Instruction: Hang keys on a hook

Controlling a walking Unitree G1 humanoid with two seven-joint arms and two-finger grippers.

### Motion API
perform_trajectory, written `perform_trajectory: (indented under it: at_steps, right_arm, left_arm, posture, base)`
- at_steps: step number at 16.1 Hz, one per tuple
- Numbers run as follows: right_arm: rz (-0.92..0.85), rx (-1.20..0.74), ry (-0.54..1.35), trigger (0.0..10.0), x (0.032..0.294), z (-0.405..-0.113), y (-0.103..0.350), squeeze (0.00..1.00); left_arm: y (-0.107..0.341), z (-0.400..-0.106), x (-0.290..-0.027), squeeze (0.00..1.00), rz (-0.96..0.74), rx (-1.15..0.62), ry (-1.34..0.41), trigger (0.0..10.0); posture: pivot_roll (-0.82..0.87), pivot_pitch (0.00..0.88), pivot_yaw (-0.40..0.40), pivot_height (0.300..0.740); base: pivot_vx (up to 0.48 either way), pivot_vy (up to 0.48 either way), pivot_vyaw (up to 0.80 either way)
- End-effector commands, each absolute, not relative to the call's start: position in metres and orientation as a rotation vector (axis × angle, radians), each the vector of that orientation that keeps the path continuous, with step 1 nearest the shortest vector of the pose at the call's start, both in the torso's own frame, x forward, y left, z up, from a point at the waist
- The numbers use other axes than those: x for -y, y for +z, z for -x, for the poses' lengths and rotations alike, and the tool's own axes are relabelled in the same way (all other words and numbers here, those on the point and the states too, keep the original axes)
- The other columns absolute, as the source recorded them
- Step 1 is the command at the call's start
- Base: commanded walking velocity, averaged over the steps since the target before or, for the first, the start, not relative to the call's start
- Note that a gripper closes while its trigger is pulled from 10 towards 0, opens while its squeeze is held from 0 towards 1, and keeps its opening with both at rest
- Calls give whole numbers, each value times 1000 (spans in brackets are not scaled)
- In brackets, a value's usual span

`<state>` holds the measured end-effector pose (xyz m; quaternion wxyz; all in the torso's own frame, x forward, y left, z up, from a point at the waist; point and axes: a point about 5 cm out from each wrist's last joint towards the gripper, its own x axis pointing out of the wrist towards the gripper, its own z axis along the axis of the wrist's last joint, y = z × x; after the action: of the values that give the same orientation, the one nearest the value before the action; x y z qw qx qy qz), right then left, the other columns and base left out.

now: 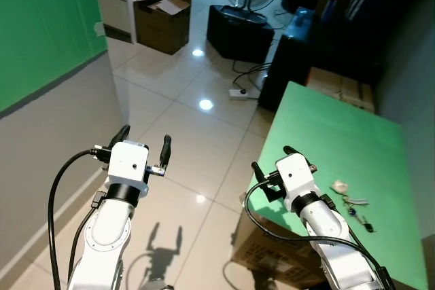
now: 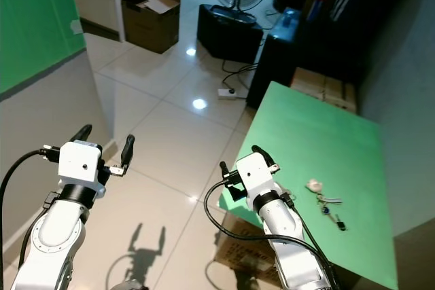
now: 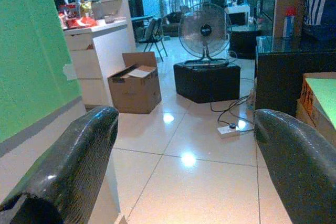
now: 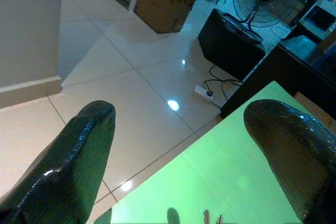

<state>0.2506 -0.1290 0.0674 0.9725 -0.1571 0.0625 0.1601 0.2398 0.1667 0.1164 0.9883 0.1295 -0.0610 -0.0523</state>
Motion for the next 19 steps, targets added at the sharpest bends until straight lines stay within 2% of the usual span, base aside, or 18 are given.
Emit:
perform_trajectory:
  at_steps: [1,3,7,15,19]
  right_arm:
    - [303,-110,245,10000,143,-252,71,0]
    - [221,-126,155,10000,152,-243,72,0]
    - [219,-159,65,10000,169,-223,67,0]
    - [231,-151,56,10000,170,-224,76,0]
    - [228,-169,69,10000,167,-230,79,0]
  left_arm:
    - [118,-248,-159,0,-227,123,-140,10000]
    - [108,-261,-154,0,-193,69,-167,10000]
    - [106,-273,-140,0,-166,68,-233,10000]
    - [105,-276,-133,0,-152,84,-245,10000]
    - [111,-278,-138,0,-187,120,-214,10000]
  posture:
    - [-11,59,-52,740]
    - [-67,55,-14,740]
    - [-134,62,26,740]
    - [-150,70,15,740]
    - [-146,68,5,740]
  base:
    - [0,-262,0]
    - [0,0,0]
    - [0,0,-800]
    - [0,-346,-800]
    - [0,0,0]
